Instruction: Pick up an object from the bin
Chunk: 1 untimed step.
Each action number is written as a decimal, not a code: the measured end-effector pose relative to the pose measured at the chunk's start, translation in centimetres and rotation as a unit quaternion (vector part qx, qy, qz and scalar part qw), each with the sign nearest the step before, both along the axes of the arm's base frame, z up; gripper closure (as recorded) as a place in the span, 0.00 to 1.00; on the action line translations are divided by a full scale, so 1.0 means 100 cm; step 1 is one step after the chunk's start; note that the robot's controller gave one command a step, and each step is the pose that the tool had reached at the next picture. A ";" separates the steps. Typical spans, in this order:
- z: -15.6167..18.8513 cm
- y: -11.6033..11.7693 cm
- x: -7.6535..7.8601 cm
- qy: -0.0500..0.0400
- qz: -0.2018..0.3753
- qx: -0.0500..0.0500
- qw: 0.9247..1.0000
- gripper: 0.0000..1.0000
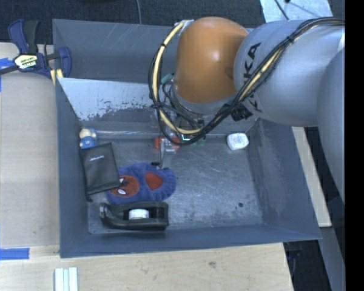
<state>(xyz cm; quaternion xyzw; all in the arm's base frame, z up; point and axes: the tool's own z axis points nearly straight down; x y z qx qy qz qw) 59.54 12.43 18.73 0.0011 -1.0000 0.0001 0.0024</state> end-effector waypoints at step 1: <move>-0.119 -0.023 -0.037 -0.001 0.074 0.001 0.997 0.00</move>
Offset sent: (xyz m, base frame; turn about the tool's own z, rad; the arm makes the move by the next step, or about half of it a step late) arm -0.0361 -0.0228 -0.1170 -0.1481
